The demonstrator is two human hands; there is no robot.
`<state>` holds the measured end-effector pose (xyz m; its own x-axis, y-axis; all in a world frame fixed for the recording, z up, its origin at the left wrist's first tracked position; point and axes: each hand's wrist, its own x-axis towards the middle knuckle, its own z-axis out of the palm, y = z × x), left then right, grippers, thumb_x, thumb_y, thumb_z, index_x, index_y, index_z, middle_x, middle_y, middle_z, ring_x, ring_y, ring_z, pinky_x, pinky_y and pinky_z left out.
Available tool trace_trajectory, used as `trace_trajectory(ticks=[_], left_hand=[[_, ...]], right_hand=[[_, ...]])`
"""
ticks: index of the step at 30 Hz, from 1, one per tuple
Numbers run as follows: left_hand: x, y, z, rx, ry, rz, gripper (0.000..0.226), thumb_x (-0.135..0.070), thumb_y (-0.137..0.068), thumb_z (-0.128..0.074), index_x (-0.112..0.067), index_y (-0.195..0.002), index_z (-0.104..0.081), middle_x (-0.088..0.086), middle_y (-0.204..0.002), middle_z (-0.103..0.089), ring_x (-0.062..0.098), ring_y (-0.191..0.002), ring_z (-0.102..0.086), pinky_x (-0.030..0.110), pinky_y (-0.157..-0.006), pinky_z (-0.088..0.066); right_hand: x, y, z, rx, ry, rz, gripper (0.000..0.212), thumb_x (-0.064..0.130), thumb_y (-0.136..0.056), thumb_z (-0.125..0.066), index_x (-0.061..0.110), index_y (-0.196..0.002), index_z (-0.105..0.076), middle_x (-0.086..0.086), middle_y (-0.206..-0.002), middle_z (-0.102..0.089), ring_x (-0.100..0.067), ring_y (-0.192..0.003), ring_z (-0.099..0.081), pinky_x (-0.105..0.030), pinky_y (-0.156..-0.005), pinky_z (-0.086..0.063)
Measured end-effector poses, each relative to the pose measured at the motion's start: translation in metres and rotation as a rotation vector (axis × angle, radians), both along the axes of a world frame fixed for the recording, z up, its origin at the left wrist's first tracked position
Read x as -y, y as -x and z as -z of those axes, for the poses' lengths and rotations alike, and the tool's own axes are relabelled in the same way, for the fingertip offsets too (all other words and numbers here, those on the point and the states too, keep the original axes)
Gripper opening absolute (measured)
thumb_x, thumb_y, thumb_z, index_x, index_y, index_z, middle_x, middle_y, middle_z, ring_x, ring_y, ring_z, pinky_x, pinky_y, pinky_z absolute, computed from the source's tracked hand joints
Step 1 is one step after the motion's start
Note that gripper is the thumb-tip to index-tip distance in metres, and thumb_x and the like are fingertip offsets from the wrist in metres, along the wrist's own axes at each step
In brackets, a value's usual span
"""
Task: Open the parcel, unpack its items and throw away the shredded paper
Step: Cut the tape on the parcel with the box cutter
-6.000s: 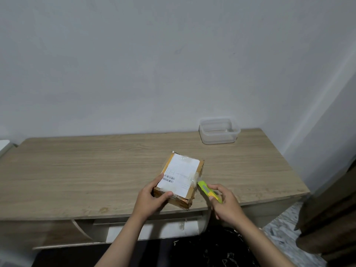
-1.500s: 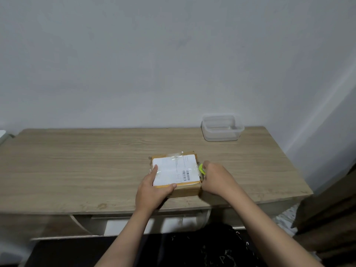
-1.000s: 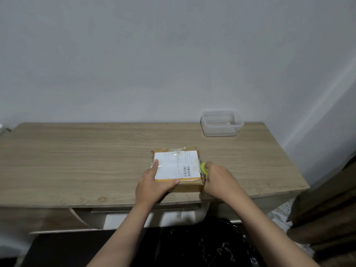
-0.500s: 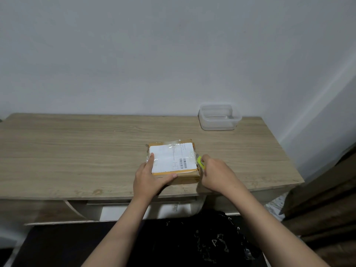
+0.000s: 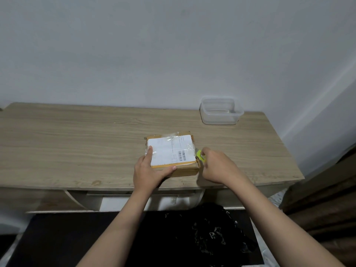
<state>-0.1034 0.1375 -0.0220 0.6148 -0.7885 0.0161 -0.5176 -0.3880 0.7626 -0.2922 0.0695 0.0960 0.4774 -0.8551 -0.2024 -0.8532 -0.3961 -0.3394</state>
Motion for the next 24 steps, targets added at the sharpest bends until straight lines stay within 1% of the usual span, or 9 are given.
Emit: trace_trajectory(ticks=[2, 5, 8, 10, 13, 18, 20, 22, 24], left_hand=[[-0.001, -0.001, 0.001, 0.007, 0.017, 0.015, 0.117, -0.077, -0.044, -0.067, -0.023, -0.143, -0.035, 0.006, -0.123, -0.057, 0.024, -0.117, -0.049, 0.034, -0.095, -0.043], [-0.003, -0.002, 0.002, 0.009, 0.03, 0.029, 0.119, -0.081, -0.043, -0.06, -0.022, -0.143, -0.036, 0.006, -0.125, -0.056, 0.025, -0.118, -0.049, 0.036, -0.097, -0.043], [-0.003, 0.0, 0.0, -0.002, 0.023, 0.02, 0.117, -0.077, -0.044, -0.068, -0.024, -0.143, -0.035, 0.007, -0.126, -0.055, 0.025, -0.119, -0.048, 0.036, -0.098, -0.042], [-0.001, 0.001, 0.0, -0.016, 0.022, -0.003, 0.113, -0.068, -0.047, -0.077, -0.025, -0.143, -0.035, 0.006, -0.127, -0.054, 0.025, -0.121, -0.047, 0.036, -0.098, -0.042], [0.001, 0.0, 0.0, -0.036, 0.031, -0.015, 0.111, -0.062, -0.049, -0.08, -0.025, -0.143, -0.035, 0.006, -0.129, -0.053, 0.024, -0.123, -0.047, 0.036, -0.099, -0.043], [0.0, -0.001, -0.001, -0.033, 0.034, -0.003, 0.111, -0.062, -0.05, -0.08, -0.025, -0.143, -0.034, 0.005, -0.13, -0.053, 0.023, -0.123, -0.047, 0.035, -0.098, -0.042], [0.0, -0.002, -0.002, -0.042, 0.04, 0.003, 0.11, -0.062, -0.051, -0.08, -0.025, -0.144, -0.034, 0.005, -0.132, -0.052, 0.022, -0.123, -0.046, 0.035, -0.099, -0.042], [0.0, -0.002, -0.002, -0.048, 0.039, 0.011, 0.109, -0.061, -0.051, -0.081, -0.026, -0.144, -0.033, 0.004, -0.133, -0.052, 0.021, -0.123, -0.046, 0.035, -0.101, -0.041], [0.0, -0.004, -0.001, -0.048, 0.038, 0.019, 0.109, -0.06, -0.052, -0.081, -0.027, -0.144, -0.034, 0.003, -0.134, -0.051, 0.02, -0.125, -0.045, 0.034, -0.101, -0.04]], right_hand=[[0.002, 0.0, 0.0, 0.017, -0.025, 0.019, 0.036, 0.006, -0.077, -0.051, 0.01, -0.113, -0.051, -0.015, -0.104, -0.062, -0.03, -0.085, -0.054, -0.033, -0.066, -0.045], [0.003, -0.002, 0.003, 0.018, -0.036, 0.027, 0.036, 0.006, -0.078, -0.051, 0.01, -0.114, -0.051, -0.015, -0.105, -0.062, -0.031, -0.089, -0.056, -0.034, -0.068, -0.046], [-0.001, -0.003, 0.004, -0.011, -0.019, 0.017, 0.036, 0.006, -0.077, -0.05, 0.009, -0.113, -0.05, -0.018, -0.103, -0.062, -0.034, -0.091, -0.058, -0.033, -0.067, -0.046], [-0.007, 0.0, 0.004, -0.045, -0.017, -0.013, 0.037, 0.006, -0.076, -0.051, 0.009, -0.113, -0.05, -0.018, -0.104, -0.063, -0.036, -0.095, -0.059, -0.03, -0.064, -0.042], [-0.02, 0.005, 0.01, -0.046, -0.017, -0.029, 0.036, 0.008, -0.077, -0.052, 0.011, -0.112, -0.049, -0.018, -0.105, -0.063, -0.036, -0.097, -0.06, -0.029, -0.064, -0.038], [-0.034, 0.008, 0.015, 0.053, -0.033, 0.076, 0.039, 0.007, -0.08, -0.045, 0.014, -0.118, -0.045, -0.017, -0.103, -0.063, -0.036, -0.097, -0.059, -0.03, -0.065, -0.036], [-0.039, 0.013, 0.016, 0.109, -0.009, 0.126, 0.041, 0.01, -0.082, -0.044, 0.018, -0.122, -0.046, -0.015, -0.106, -0.065, -0.035, -0.099, -0.06, -0.033, -0.069, -0.041], [-0.04, 0.022, 0.016, 0.199, 0.027, 0.194, 0.039, 0.018, -0.085, -0.048, 0.023, -0.124, -0.05, -0.013, -0.105, -0.068, -0.033, -0.098, -0.061, -0.033, -0.073, -0.045], [-0.038, 0.031, 0.016, 0.335, 0.07, 0.278, 0.032, 0.028, -0.086, -0.056, 0.028, -0.118, -0.059, -0.007, -0.098, -0.072, -0.027, -0.09, -0.064, -0.026, -0.067, -0.041]])
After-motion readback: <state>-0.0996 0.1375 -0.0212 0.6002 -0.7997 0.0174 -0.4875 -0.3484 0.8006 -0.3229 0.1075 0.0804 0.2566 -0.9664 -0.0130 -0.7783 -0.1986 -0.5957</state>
